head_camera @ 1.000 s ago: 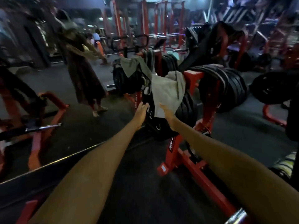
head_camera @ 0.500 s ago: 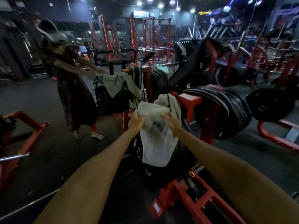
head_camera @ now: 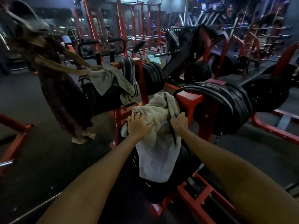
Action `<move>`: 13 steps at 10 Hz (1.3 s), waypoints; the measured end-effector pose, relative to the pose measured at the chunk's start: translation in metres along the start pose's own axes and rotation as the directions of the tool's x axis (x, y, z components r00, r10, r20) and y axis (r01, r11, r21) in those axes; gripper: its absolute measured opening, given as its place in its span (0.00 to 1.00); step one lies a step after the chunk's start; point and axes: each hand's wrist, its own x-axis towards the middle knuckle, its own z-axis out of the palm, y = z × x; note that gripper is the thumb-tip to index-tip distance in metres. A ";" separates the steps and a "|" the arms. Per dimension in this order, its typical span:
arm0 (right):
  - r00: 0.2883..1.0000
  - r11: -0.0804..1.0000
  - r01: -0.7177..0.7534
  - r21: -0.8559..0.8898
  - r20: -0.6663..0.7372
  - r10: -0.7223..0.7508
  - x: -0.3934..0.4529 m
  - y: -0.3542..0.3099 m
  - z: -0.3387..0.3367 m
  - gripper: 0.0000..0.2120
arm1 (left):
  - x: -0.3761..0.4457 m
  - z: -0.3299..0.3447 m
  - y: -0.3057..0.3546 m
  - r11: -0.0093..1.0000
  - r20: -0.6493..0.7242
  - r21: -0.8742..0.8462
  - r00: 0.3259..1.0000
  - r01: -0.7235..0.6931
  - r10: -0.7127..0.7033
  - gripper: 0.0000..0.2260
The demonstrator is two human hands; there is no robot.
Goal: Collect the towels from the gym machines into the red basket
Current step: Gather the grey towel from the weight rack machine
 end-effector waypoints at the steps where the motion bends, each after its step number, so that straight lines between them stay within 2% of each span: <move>1: 0.998 0.986 -0.067 0.152 0.028 0.064 0.006 0.000 -0.004 0.18 | 0.000 -0.003 -0.003 0.999 0.035 -0.026 0.999 -0.020 0.021 0.32; 2: 0.993 0.957 -0.118 0.264 0.034 0.113 0.005 -0.002 -0.002 0.14 | -0.002 -0.007 -0.006 0.998 0.055 -0.053 0.997 -0.044 0.047 0.33; 3: 0.994 0.911 -0.104 0.398 0.055 0.090 -0.015 -0.010 -0.003 0.12 | -0.005 -0.011 -0.008 0.995 0.064 -0.073 0.995 -0.074 0.079 0.35; 4: 0.980 0.798 -0.194 0.571 0.143 0.137 -0.031 -0.012 -0.006 0.16 | -0.010 -0.012 -0.009 0.993 0.036 -0.062 0.994 -0.101 0.103 0.36; 5: 0.962 0.694 -0.269 0.668 0.215 0.167 -0.044 -0.013 -0.013 0.16 | -0.020 -0.015 -0.006 0.991 0.006 -0.036 0.991 -0.130 0.130 0.36; 6: 0.940 0.697 -0.318 0.643 0.312 0.140 -0.050 -0.009 -0.016 0.29 | -0.031 -0.020 -0.005 0.983 0.005 -0.093 0.987 -0.161 0.162 0.36; 7: 0.905 0.833 -0.271 0.482 0.423 0.049 -0.065 -0.012 -0.028 0.29 | -0.037 -0.027 -0.010 0.935 -0.071 -0.303 0.983 -0.182 0.168 0.26; 8: 0.839 0.821 -0.334 0.462 0.543 0.036 -0.078 0.002 -0.038 0.17 | -0.042 -0.038 -0.016 0.834 -0.127 -0.540 0.990 -0.115 0.055 0.17; 9: 0.787 0.835 -0.359 0.416 0.616 0.032 -0.085 0.018 -0.045 0.15 | -0.041 -0.042 -0.018 0.909 -0.184 -0.401 0.982 -0.115 0.043 0.26; 10: 0.848 0.933 -0.260 0.248 0.521 0.097 -0.090 0.023 -0.046 0.12 | -0.044 -0.036 -0.017 0.961 -0.014 -0.273 0.999 -0.052 0.050 0.32; 11: 0.953 0.999 -0.038 0.036 0.301 0.025 -0.094 0.018 -0.040 0.17 | -0.051 -0.032 -0.013 0.966 0.108 -0.242 0.987 -0.087 0.116 0.30; 12: 0.992 0.987 0.117 0.107 0.034 -0.121 -0.097 0.007 -0.036 0.32 | -0.054 -0.046 -0.002 0.951 0.100 -0.302 0.990 -0.067 0.101 0.20; 13: 0.994 0.972 0.110 0.210 -0.031 -0.106 -0.098 -0.014 -0.023 0.39 | -0.057 -0.054 0.007 0.942 0.128 -0.335 0.991 0.000 0.045 0.15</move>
